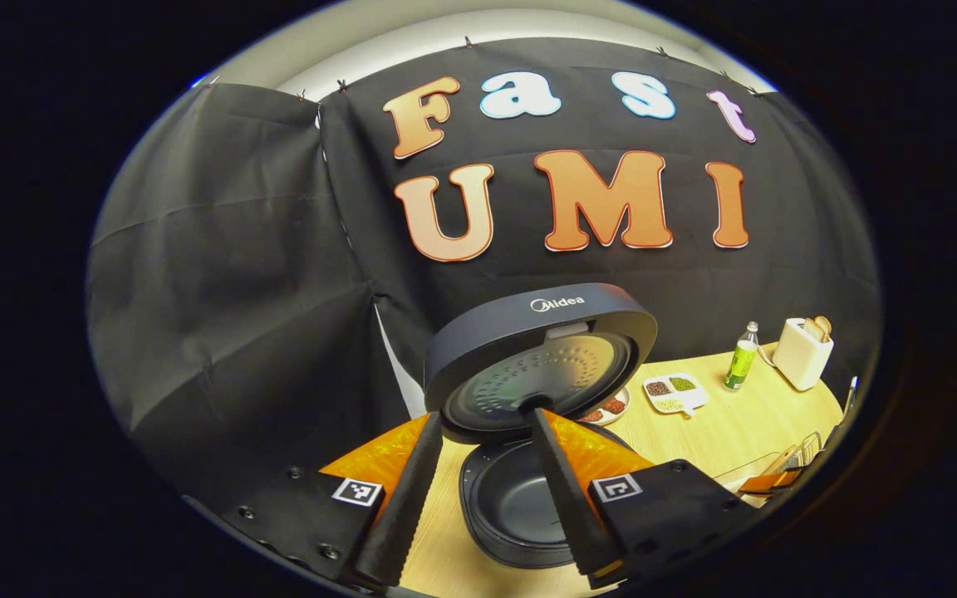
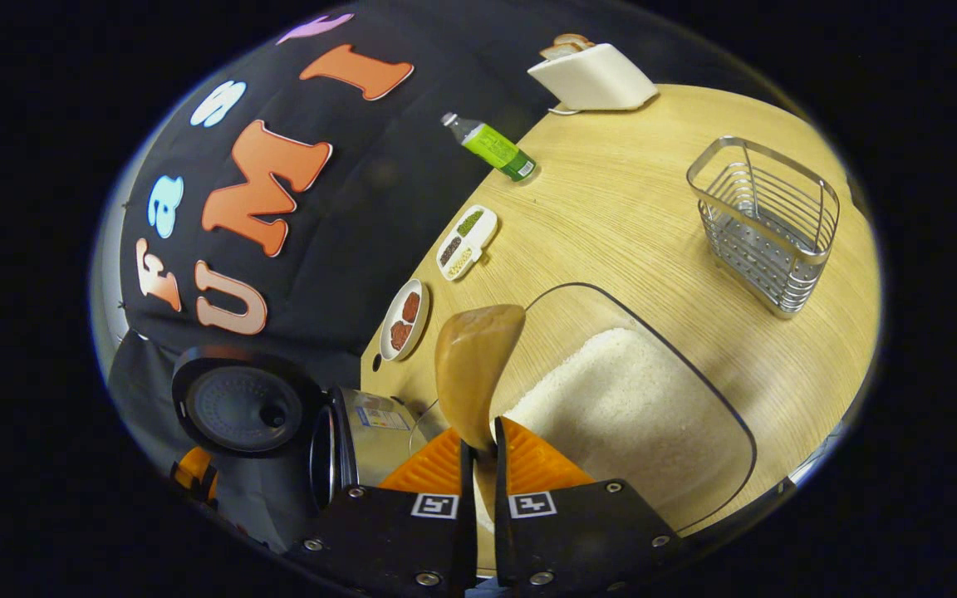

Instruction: Close the left gripper, press the button to open the rice cooker; take a wooden spoon from the chopstick holder with the right hand, scoop a spoonful of rice and pour it into the rice cooker, then put the wooden spoon back into the chopstick holder.

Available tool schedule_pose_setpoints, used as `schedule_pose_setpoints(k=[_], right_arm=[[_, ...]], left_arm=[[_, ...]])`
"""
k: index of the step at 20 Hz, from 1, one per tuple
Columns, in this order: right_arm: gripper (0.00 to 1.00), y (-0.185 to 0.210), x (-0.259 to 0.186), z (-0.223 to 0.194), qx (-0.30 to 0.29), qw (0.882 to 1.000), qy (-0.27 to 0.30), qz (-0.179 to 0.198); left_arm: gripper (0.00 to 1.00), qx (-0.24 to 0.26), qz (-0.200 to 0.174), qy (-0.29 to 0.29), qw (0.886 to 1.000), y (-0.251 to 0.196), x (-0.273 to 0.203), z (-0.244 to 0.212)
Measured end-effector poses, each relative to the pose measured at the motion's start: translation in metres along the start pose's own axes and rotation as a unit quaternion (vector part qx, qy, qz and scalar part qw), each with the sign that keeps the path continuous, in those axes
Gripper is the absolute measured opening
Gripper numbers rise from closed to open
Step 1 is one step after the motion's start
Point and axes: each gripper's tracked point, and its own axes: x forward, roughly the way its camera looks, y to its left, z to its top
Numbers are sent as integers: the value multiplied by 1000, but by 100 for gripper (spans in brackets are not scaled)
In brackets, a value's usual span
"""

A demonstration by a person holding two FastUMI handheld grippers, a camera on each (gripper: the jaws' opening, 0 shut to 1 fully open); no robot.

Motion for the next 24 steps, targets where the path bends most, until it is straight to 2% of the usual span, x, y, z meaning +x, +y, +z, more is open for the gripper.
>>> schedule_pose_setpoints(k=[1, 2, 5, 6, 7, 9, 10, 11, 15, 18, 24], right_arm=[[8, -2, 1, 3, 10, 1000, 1, 3], [8, -3, 2, 6, 20, 1000, 4, 10], [8, -8, -7, 16, 49, 998, 7, 30], [8, -9, -11, 22, 56, 998, 6, 38], [8, -9, -16, 27, 62, 997, 6, 46], [8, -8, -24, 40, 81, 995, 4, 66], [8, -7, -26, 46, 95, 992, 3, 77], [8, -6, -31, 52, 108, 990, 3, 87], [7, 4, -44, 69, 148, 981, 7, 124], [7, 19, -48, 85, 186, 969, 11, 159], [8, 45, -57, 105, 205, 958, 30, 198]], left_arm=[[77, 2, -1, -1, 1000, -2, 0, 0], [70, 3, -2, -1, 1000, -4, 0, 2], [70, 3, 0, -3, 1000, -8, -2, 3], [77, 1, 2, -3, 1000, -7, -1, 3], [70, -1, 4, -3, 1000, -8, -1, 3], [70, -4, 9, -1, 1000, -7, -1, 3], [70, -6, 11, -1, 1000, -8, -1, 3], [77, -9, 12, 0, 1000, -10, 0, 2], [77, -17, 17, -6, 1000, -19, -2, 10], [77, -16, 25, -14, 999, -22, -4, 16], [77, -42, 50, -19, 998, -21, -9, 18]])
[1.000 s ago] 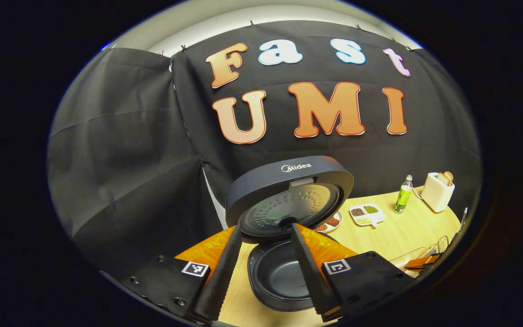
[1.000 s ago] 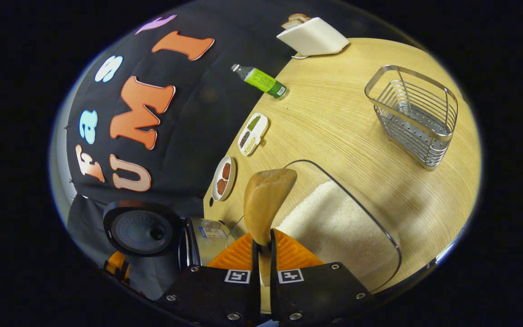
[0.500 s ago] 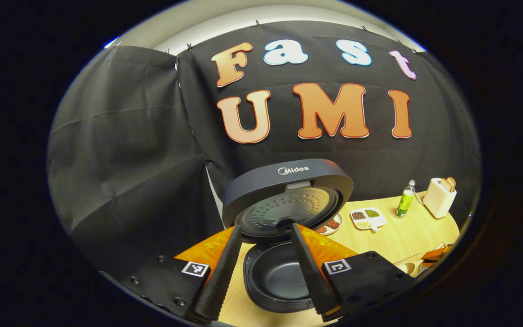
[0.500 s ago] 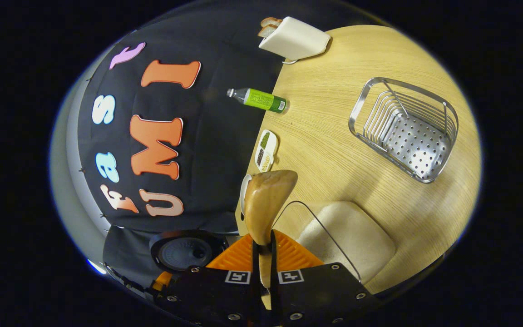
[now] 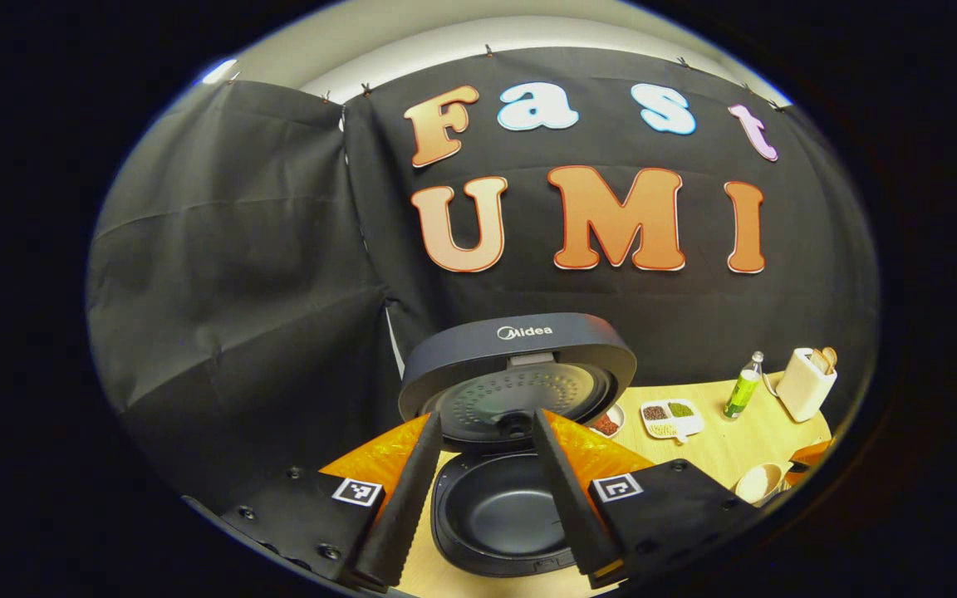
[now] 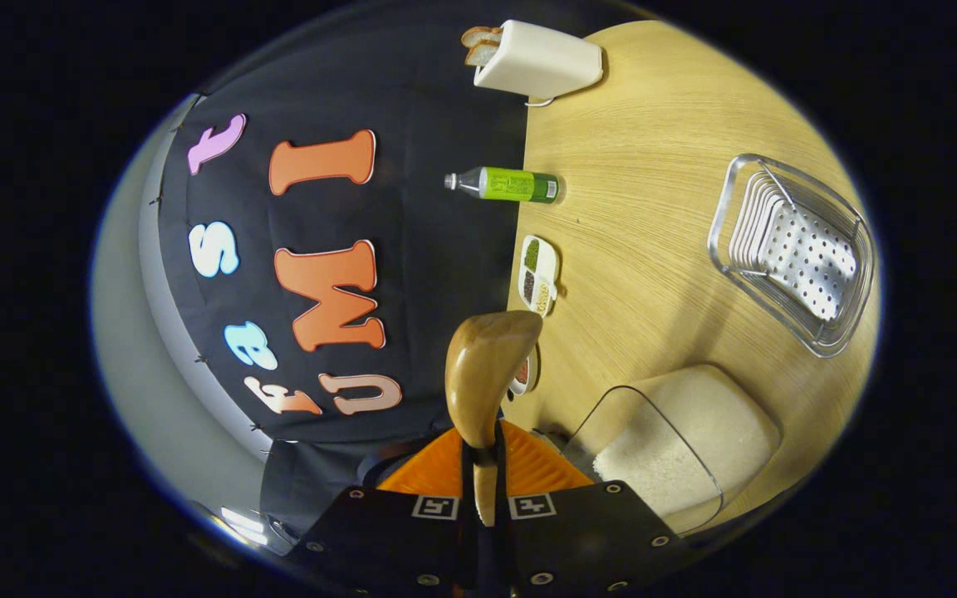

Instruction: Close the left gripper, press the button to open the rice cooker; take a wooden spoon from the chopstick holder with the right hand, scoop a spoonful of rice and pour it into the rice cooker, then put the wooden spoon back into the chopstick holder.

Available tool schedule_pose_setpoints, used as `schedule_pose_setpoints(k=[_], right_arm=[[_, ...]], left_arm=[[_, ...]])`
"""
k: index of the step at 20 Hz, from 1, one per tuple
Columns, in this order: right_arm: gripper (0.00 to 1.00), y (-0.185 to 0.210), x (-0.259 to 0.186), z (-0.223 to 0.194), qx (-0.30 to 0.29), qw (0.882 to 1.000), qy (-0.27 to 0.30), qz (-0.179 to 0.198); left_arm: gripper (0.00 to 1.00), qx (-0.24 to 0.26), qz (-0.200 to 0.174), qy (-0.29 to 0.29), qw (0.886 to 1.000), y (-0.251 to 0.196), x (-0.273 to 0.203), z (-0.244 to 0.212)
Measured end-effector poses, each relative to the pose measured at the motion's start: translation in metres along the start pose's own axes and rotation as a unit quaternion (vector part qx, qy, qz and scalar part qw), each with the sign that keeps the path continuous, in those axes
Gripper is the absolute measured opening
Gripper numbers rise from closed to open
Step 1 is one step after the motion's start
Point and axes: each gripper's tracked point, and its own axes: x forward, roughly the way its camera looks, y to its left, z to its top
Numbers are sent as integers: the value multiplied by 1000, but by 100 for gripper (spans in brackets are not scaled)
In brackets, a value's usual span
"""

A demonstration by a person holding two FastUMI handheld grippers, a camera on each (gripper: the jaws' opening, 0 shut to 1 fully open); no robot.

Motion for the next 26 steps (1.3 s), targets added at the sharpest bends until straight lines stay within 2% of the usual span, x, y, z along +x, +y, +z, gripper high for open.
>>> schedule_pose_setpoints(k=[5, 6, 8, 9, 12, 13, 14, 16, 18, 19, 21, 22, 23, 24, 26], right_arm=[[8, 28, 18, -14, 29, 999, 35, 16], [8, 32, 25, -21, 30, 998, 46, 16], [8, 42, 39, -35, 30, 997, 69, 19], [8, 47, 46, -43, 33, 996, 78, 21], [7, 62, 67, -67, 31, 993, 108, 26], [7, 66, 75, -75, 27, 992, 116, 26], [8, 70, 82, -83, 25, 992, 125, 25], [7, 77, 96, -100, 20, 989, 142, 24], [8, 81, 108, -116, 16, 987, 156, 22], [7, 83, 114, -124, 13, 986, 162, 21], [8, 84, 124, -138, 5, 985, 172, 16], [7, 83, 129, -145, 0, 984, 176, 11], [8, 82, 136, -152, -10, 984, 178, 4], [8, 79, 141, -157, -20, 984, 178, -2], [8, 75, 154, -168, -40, 983, 177, -18]], left_arm=[[77, -18, 33, -6, 999, 19, -9, -2], [74, -22, 39, -5, 999, 24, -11, -3], [84, -29, 54, -6, 998, 36, -16, -4], [77, -31, 63, -7, 998, 43, -17, -6], [77, -30, 88, -17, 996, 66, -26, -5], [70, -27, 97, -20, 995, 74, -31, -4], [77, -26, 105, -23, 994, 82, -34, -4], [77, -26, 121, -25, 992, 98, -39, -6], [77, -30, 134, -22, 990, 115, -44, -12], [70, -33, 138, -20, 990, 122, -46, -16], [70, -37, 149, -17, 988, 135, -48, -20], [77, -38, 153, -16, 987, 142, -50, -22], [77, -39, 156, -14, 987, 147, -50, -26], [70, -39, 159, -12, 986, 152, -51, -28], [70, -40, 161, -8, 986, 160, -49, -34]])
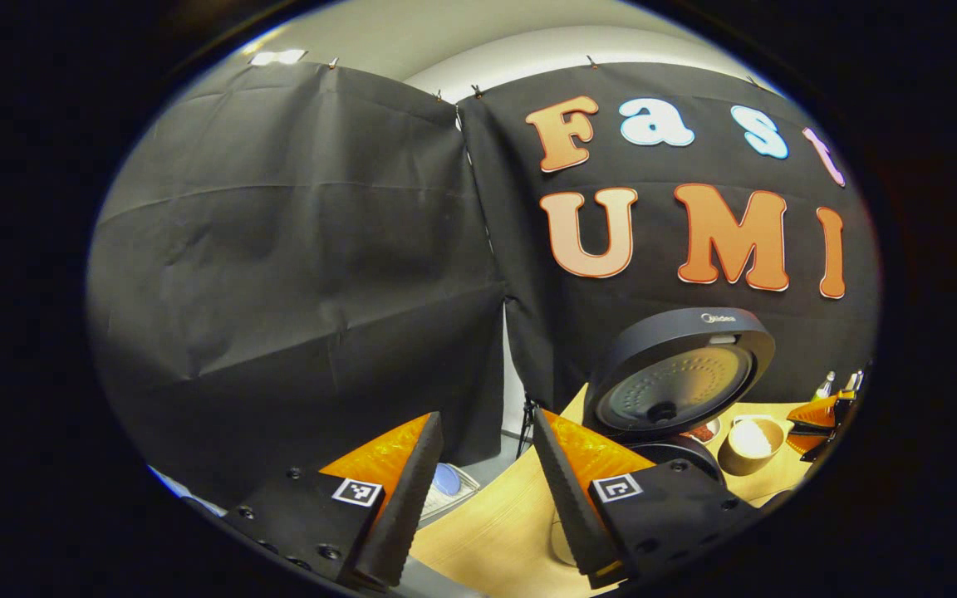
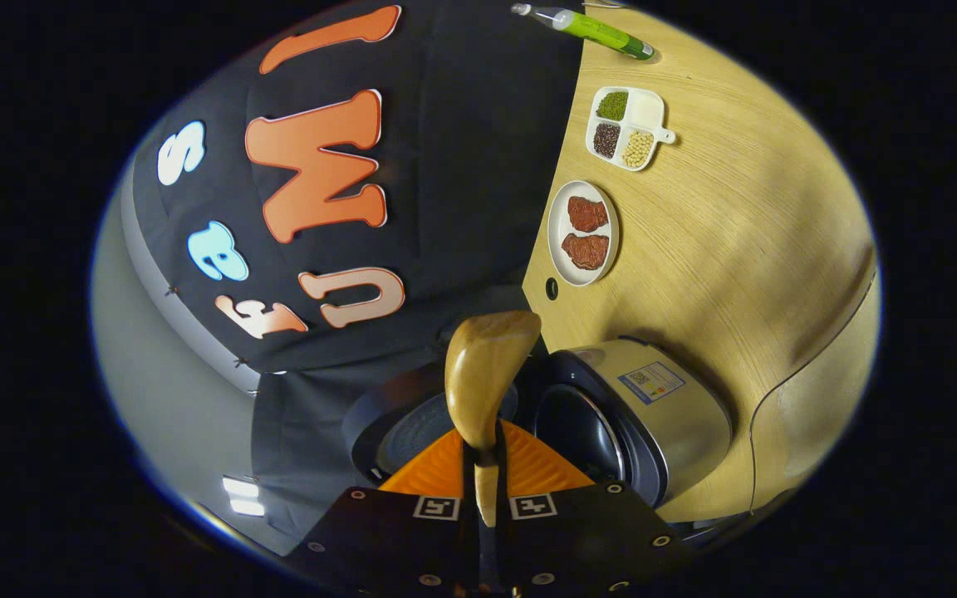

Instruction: Close the left gripper, press the button to open the rice cooker; take a wooden spoon from the chopstick holder with the right hand, scoop a spoonful of rice and pour it into the rice cooker, then put the wooden spoon back into the chopstick holder.

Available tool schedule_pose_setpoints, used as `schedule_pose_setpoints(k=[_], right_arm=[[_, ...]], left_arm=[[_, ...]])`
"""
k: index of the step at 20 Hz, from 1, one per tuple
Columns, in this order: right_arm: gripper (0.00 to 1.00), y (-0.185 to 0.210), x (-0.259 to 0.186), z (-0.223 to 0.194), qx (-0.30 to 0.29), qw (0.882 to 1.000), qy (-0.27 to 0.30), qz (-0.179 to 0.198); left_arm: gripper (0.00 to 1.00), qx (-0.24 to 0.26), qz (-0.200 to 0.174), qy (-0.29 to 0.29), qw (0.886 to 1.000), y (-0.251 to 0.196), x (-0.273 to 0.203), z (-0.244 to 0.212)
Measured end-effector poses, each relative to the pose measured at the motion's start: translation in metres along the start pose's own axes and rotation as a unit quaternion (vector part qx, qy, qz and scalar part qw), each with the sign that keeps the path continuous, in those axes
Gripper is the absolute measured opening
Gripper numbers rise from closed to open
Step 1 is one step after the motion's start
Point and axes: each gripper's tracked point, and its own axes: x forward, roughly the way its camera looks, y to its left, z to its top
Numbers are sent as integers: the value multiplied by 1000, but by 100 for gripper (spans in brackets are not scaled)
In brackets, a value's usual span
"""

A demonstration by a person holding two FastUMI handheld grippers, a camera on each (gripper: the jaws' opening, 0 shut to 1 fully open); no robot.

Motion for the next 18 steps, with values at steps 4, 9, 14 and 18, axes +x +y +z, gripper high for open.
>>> schedule_pose_setpoints(k=[4, 9, 14, 18], right_arm=[[8, -8, 21, -5, -82, 995, -20, -49], [7, -1, 38, -10, -193, 977, -35, -81], [8, -3, 44, -11, -296, 946, -49, -118], [8, -6, 50, -14, -330, 933, -50, -134]], left_arm=[[70, -2, 1, 10, 1000, 12, 8, -9], [70, -6, -1, 24, 1000, 20, 19, -21], [77, -7, -3, 29, 1000, 21, 25, -26], [77, -6, -8, 31, 999, 19, 30, -30]])
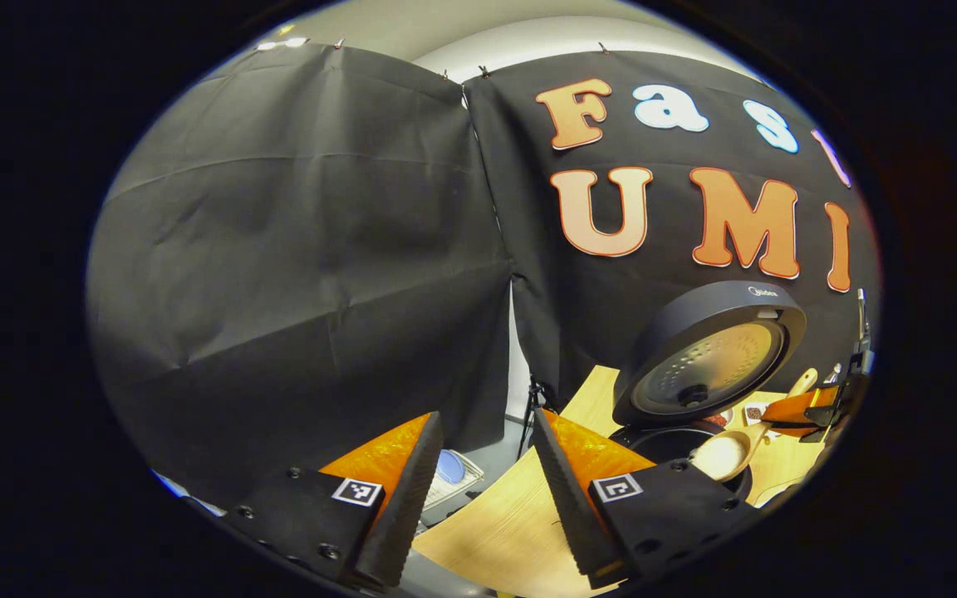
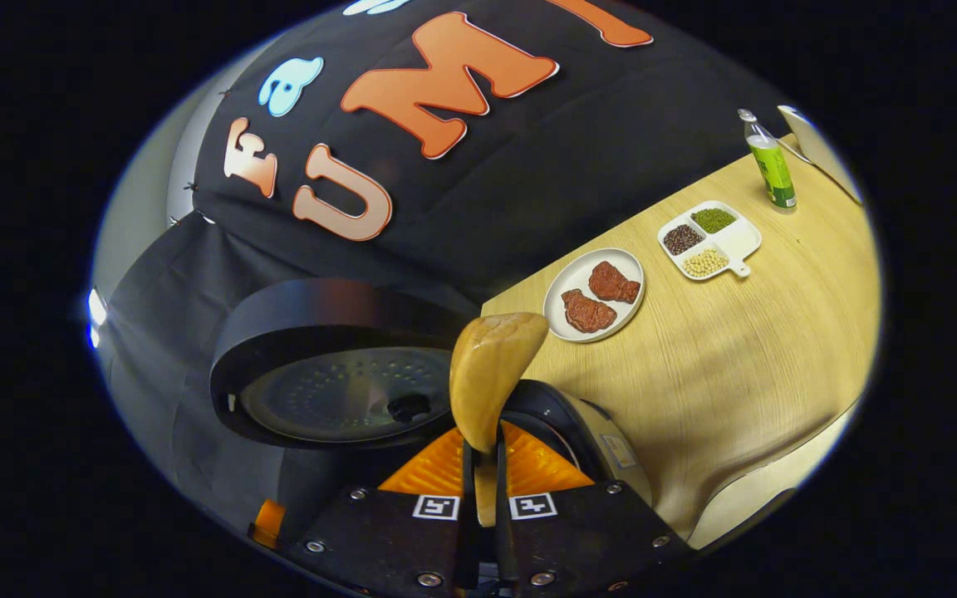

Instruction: Close the left gripper, press the button to open the rice cooker; take a wooden spoon from the chopstick holder with the right hand, scoop a spoonful of rice and pour it into the rice cooker, then put the wooden spoon back into the chopstick holder.

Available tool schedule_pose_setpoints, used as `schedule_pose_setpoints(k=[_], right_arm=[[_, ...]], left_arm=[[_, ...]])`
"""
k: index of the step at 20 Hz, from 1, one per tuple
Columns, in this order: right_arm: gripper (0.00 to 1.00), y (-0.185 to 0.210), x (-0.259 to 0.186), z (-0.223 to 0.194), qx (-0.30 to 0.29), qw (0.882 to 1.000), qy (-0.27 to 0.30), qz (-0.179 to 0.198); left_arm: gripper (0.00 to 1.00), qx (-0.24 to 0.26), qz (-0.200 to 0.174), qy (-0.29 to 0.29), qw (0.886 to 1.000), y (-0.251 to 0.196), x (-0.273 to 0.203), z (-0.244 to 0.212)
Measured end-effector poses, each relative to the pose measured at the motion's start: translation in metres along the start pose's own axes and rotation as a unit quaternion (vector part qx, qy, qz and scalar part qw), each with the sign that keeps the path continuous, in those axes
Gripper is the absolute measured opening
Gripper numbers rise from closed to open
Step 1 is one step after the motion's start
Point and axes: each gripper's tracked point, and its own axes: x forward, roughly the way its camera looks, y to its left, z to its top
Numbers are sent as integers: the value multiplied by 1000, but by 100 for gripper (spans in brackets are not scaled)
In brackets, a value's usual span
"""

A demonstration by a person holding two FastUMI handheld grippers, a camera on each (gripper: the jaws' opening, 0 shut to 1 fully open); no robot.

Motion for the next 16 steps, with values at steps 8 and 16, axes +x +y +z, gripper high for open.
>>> schedule_pose_setpoints(k=[8, 16], right_arm=[[8, 0, 3, -4, -57, 998, -11, -24], [7, 4, 1, -4, -113, 992, -29, -38]], left_arm=[[70, -3, 1, 11, 1000, 7, 6, -10], [70, 2, -5, 9, 1000, 1, 7, -13]])
